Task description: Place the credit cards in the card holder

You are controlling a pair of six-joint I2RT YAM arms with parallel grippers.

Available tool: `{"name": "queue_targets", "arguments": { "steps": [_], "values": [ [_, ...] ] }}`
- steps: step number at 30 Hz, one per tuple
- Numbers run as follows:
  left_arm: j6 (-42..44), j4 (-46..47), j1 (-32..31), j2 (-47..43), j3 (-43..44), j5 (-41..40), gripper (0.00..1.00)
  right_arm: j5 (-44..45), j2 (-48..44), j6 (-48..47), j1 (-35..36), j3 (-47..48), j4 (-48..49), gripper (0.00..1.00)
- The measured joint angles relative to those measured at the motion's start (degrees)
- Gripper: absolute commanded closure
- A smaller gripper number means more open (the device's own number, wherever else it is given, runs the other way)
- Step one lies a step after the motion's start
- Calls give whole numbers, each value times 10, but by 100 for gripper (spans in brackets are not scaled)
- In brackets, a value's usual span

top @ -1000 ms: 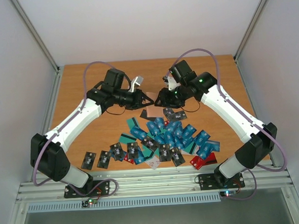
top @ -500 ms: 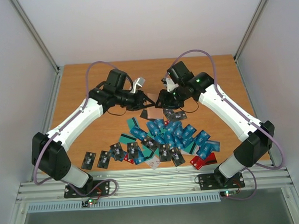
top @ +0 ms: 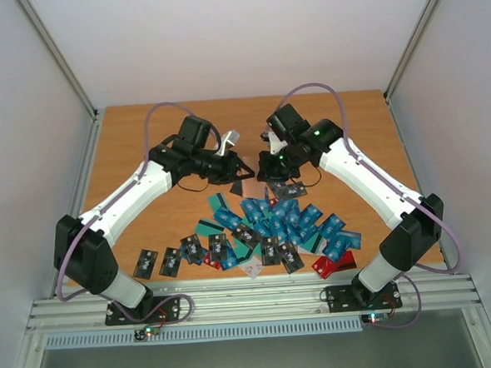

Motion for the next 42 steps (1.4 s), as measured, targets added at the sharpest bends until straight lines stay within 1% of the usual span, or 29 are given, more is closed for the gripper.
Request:
{"name": "queue_targets", "arguments": {
  "steps": [2,3,12,19,24,27,36,39,42],
  "values": [
    [2,0,-2,0,0,-2,100,3,2,-2,0,2,-3,98],
    [2,0,-2,0,0,-3,100,5,2,-2,1,2,-4,99],
    [20,-3,-6,0,6,6,100,81,16,-7,-1,3,-52,99],
    [43,-20,-7,0,7,1,100,107,16,-14,-2,3,-68,98],
    [47,-21,-5,-2,7,3,99,103,9,-25,-16,-5,-67,87],
    [46,-16,0,-7,7,11,100,89,-1,-30,-30,-21,-66,82],
    [30,24,25,-19,-20,51,99,15,-10,-32,-45,-40,-28,62],
    [27,31,31,-19,-21,61,99,-21,-10,-27,-48,-43,1,62],
    [25,39,36,-19,-21,69,100,-44,-11,-15,-52,-52,24,67]
  ]
}}
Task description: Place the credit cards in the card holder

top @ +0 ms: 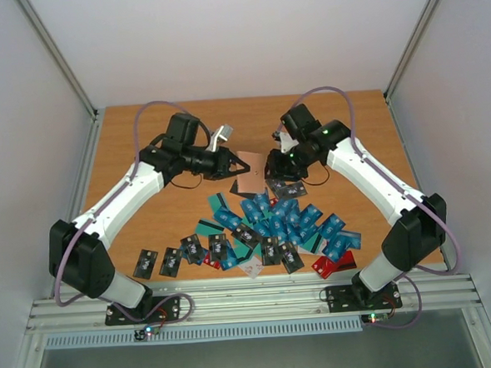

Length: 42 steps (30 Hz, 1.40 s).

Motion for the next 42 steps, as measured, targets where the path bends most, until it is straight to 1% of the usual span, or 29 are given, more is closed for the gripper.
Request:
{"name": "queue_targets", "arguments": {
  "steps": [7,15,24,28,34,42],
  "values": [
    [-15,26,2,-3,-9,23,99,-42,-14,21,-12,-30,47,79],
    [-41,62,4,-21,-33,49,99,-75,-22,29,-19,-32,79,98],
    [-44,75,18,-20,-41,54,94,-77,-28,27,-22,-33,77,99],
    [-40,83,34,-3,-41,58,94,-73,-7,27,-22,-12,73,99],
    [-28,87,68,63,-35,64,92,-58,72,31,-25,38,74,99],
    [22,60,101,164,12,68,90,-53,194,36,-29,93,91,99]
  ]
}}
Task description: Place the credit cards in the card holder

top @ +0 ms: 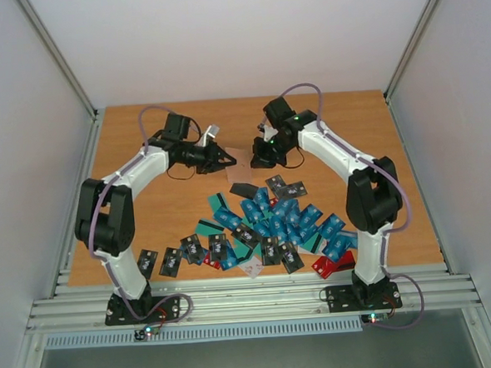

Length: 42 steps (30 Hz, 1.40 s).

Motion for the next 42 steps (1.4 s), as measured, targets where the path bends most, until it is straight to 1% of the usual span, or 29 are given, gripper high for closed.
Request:
{"name": "queue_targets", "arguments": {
  "steps": [9,11,13,16,17,18,19,20,21,22,23,26,29,35,39,42],
  "values": [
    [57,-39,42,99,39,0,87,-17,111,10,2,63,21,99],
    [69,-51,49,120,52,-4,84,-19,135,12,3,80,23,99],
    [83,-66,57,142,68,-8,77,-20,161,14,5,103,23,99],
    [103,-89,65,174,99,-26,58,-28,192,17,11,136,22,99],
    [109,-99,65,184,110,-35,39,-37,218,23,20,166,22,99],
    [123,-122,66,198,126,-58,30,-37,219,23,20,167,23,99],
    [134,-128,66,200,129,-69,24,-39,223,23,22,170,21,99],
    [137,-139,65,201,131,-84,20,-44,229,24,24,176,20,99],
    [143,-147,65,201,132,-98,12,-47,232,25,26,178,21,99],
    [147,-155,64,200,132,-113,3,-50,236,26,28,181,21,99],
    [148,-162,64,198,130,-135,1,-53,239,27,30,181,22,99],
    [163,-180,59,181,120,-196,1,-59,247,30,31,182,21,99],
    [175,-192,52,139,96,-256,1,-63,252,35,32,182,21,99],
    [188,-182,28,61,42,-307,1,-70,254,51,32,182,21,99],
    [190,-177,0,54,32,-322,2,-78,254,63,32,182,21,99],
    [191,-176,-16,54,31,-332,6,-84,252,73,32,176,28,99]
  ]
}}
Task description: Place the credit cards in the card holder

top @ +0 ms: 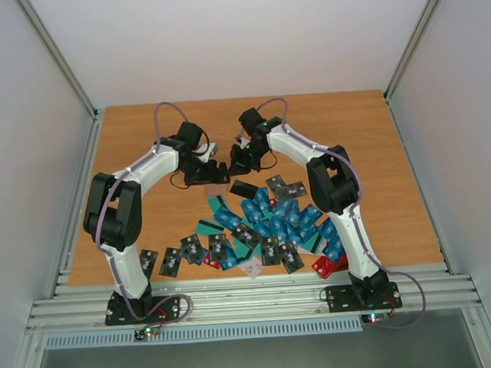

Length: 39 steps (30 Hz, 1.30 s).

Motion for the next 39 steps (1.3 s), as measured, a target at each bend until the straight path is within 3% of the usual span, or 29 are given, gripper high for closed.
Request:
{"name": "queue_targets", "arguments": {
  "steps": [39],
  "values": [
    [33,15,-73,4,-12,-253,17,-25,-6,21,1,-13,-3,99]
  ]
}}
